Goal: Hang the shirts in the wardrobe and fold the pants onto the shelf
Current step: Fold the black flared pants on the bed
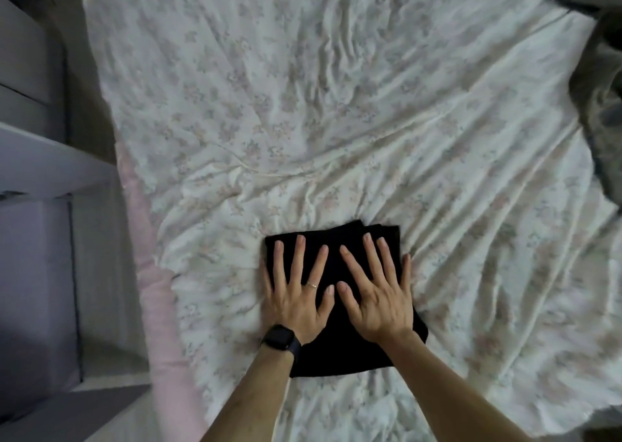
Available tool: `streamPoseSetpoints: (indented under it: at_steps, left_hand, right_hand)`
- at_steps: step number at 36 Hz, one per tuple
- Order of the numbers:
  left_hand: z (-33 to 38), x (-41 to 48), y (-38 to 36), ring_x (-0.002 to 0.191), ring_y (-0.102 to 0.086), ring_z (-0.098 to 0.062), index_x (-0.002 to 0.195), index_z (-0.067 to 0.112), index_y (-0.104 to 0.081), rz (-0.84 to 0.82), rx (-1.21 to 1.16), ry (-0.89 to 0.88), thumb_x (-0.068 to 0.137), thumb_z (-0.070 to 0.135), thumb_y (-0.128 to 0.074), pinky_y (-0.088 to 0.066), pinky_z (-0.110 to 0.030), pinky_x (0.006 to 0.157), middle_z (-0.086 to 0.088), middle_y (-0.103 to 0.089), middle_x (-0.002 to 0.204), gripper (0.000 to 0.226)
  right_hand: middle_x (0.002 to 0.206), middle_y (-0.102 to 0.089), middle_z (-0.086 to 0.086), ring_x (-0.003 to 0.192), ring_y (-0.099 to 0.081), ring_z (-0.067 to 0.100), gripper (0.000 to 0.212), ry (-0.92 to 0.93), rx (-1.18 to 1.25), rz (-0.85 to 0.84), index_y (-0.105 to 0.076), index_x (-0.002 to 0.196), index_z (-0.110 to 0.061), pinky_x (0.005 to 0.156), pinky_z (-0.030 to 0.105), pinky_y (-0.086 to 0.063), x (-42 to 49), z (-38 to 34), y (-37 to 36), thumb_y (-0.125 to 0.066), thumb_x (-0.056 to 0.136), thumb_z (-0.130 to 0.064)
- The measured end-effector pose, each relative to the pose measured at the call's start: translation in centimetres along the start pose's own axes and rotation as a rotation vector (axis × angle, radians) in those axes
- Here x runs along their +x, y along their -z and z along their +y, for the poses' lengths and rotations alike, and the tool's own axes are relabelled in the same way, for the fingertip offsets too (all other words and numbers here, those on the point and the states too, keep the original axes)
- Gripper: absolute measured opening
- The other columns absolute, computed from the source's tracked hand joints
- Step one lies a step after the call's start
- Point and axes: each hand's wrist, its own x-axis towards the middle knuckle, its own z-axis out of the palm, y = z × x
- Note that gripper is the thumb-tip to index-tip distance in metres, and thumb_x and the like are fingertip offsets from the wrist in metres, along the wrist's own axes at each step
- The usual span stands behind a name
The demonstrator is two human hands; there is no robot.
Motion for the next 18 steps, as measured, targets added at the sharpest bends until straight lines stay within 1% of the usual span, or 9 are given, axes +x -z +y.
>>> streamPoseSetpoints:
  at_steps: [4, 7, 8, 10, 12, 14, 15, 16, 18]
  left_hand:
    - [-0.1, 0.3, -0.2, 0.152, -0.010, -0.044, 0.159, 0.031, -0.024, -0.072, 0.041, 0.003, 0.099, 0.058, -0.034, -0.015, -0.069, 0.116, -0.009, -0.014, 0.167, 0.066]
    - [0.5, 0.8, 1.1, 0.152, -0.011, -0.043, 0.159, 0.031, -0.024, -0.178, 0.083, 0.034, 0.098, 0.056, -0.034, -0.013, -0.068, 0.117, -0.009, -0.016, 0.167, 0.067]
    - [0.7, 1.1, 1.7, 0.151, -0.015, -0.044, 0.158, 0.029, -0.028, -0.202, 0.101, 0.037, 0.096, 0.055, -0.037, -0.014, -0.068, 0.117, -0.011, -0.020, 0.166, 0.067]
    - [0.8, 1.7, 3.3, 0.144, -0.031, -0.046, 0.149, 0.021, -0.047, -0.195, 0.099, 0.008, 0.090, 0.052, -0.046, -0.018, -0.065, 0.117, -0.018, -0.038, 0.156, 0.067]
    - [0.6, 3.4, 5.3, 0.127, -0.048, -0.043, 0.128, 0.015, -0.061, -0.142, 0.071, -0.052, 0.084, 0.051, -0.053, -0.031, -0.060, 0.111, -0.019, -0.054, 0.137, 0.058]
    - [0.8, 6.4, 7.7, 0.111, -0.054, -0.034, 0.116, 0.017, -0.058, -0.141, 0.032, -0.062, 0.083, 0.053, -0.053, -0.044, -0.049, 0.096, -0.012, -0.058, 0.122, 0.050]
    - [1.0, 8.0, 8.8, 0.107, -0.055, -0.031, 0.116, 0.019, -0.052, -0.194, -0.003, -0.048, 0.085, 0.055, -0.054, -0.046, -0.045, 0.089, -0.008, -0.058, 0.119, 0.048]
    - [1.4, 9.5, 9.8, 0.107, -0.055, -0.028, 0.119, 0.022, -0.046, -0.293, -0.056, -0.041, 0.087, 0.055, -0.056, -0.047, -0.042, 0.086, -0.006, -0.058, 0.119, 0.048]
    - [2.4, 12.1, 11.0, 0.112, -0.056, -0.025, 0.128, 0.027, -0.037, -0.577, -0.210, 0.045, 0.088, 0.056, -0.062, -0.049, -0.037, 0.086, -0.004, -0.056, 0.130, 0.056]
  right_hand:
    - [0.170, -0.006, -0.004, 0.157, -0.006, 0.021, 0.061, 0.009, 0.009, -0.011, -0.018, 0.158, -0.045, 0.123, 0.058, -0.001, 0.2, 0.1, -0.7, -0.025, 0.101, -0.066]
    - [0.170, -0.001, -0.006, 0.157, -0.002, 0.019, 0.061, -0.017, 0.014, -0.064, -0.016, 0.159, -0.045, 0.122, 0.061, -0.005, 0.6, -0.5, 0.4, -0.027, 0.101, -0.064]
    - [0.170, 0.001, -0.006, 0.157, 0.001, 0.018, 0.061, -0.026, 0.016, -0.090, -0.015, 0.159, -0.045, 0.122, 0.062, -0.006, 0.6, -0.9, 1.2, -0.027, 0.102, -0.063]
    - [0.170, 0.002, -0.006, 0.156, 0.005, 0.016, 0.060, -0.067, 0.037, -0.113, -0.015, 0.159, -0.045, 0.122, 0.062, -0.006, -0.1, -1.7, 2.8, -0.026, 0.102, -0.063]
    - [0.170, -0.006, -0.003, 0.157, 0.001, 0.017, 0.062, -0.194, 0.110, -0.082, -0.023, 0.158, -0.041, 0.123, 0.059, -0.008, -1.6, -2.7, 5.1, -0.033, 0.101, -0.061]
    - [0.167, -0.022, 0.001, 0.155, -0.016, 0.022, 0.064, -0.390, 0.215, -0.005, -0.034, 0.156, -0.031, 0.123, 0.055, -0.018, -3.6, -3.4, 7.7, -0.041, 0.098, -0.058]
    - [0.163, -0.028, 0.003, 0.151, -0.024, 0.025, 0.064, -0.473, 0.264, 0.046, -0.038, 0.154, -0.025, 0.121, 0.053, -0.024, -4.7, -3.6, 8.6, -0.047, 0.097, -0.055]
    - [0.160, -0.032, 0.004, 0.148, -0.028, 0.026, 0.064, -0.558, 0.312, 0.093, -0.040, 0.151, -0.022, 0.118, 0.052, -0.029, -6.1, -3.8, 9.5, -0.052, 0.097, -0.052]
    - [0.154, -0.034, 0.003, 0.143, -0.031, 0.025, 0.067, -0.761, 0.449, 0.109, -0.040, 0.148, -0.018, 0.115, 0.049, -0.034, -8.8, -4.5, 10.6, -0.062, 0.094, -0.049]
